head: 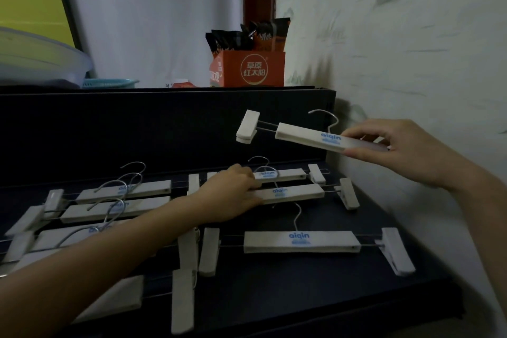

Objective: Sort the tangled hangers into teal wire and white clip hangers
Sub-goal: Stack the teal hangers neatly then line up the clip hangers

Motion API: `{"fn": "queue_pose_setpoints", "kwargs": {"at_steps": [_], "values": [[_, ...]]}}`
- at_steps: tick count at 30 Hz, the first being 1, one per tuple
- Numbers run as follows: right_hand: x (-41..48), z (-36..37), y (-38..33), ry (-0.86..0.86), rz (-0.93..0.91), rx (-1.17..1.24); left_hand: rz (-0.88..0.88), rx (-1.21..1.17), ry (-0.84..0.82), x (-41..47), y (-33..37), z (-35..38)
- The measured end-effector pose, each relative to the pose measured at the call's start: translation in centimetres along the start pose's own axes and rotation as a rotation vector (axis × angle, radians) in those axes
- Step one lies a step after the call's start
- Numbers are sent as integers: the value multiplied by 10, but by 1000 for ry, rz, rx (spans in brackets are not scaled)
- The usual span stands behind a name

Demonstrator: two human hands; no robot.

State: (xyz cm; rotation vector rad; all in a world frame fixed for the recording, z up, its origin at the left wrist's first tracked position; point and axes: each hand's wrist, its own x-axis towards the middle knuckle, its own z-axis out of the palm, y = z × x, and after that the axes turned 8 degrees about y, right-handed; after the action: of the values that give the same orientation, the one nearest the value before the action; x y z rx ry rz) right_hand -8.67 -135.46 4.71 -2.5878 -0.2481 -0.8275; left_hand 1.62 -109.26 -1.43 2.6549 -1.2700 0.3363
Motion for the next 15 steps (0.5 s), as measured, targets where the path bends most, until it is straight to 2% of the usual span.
{"fn": "queue_pose_setpoints", "kwargs": {"at_steps": [2,3,7,15], "values": [[0,-1,3,11,0,-5,31,-44,109,-10,14,-8],[0,-1,3,11,-3,-8,63,-74,110,-16,23,-11],[1,1,3,-12,2,2,146,-104,-102,-37,51,-8],[5,17,2,-149,-24,37,204,-47,-131,-43,66,3]]}}
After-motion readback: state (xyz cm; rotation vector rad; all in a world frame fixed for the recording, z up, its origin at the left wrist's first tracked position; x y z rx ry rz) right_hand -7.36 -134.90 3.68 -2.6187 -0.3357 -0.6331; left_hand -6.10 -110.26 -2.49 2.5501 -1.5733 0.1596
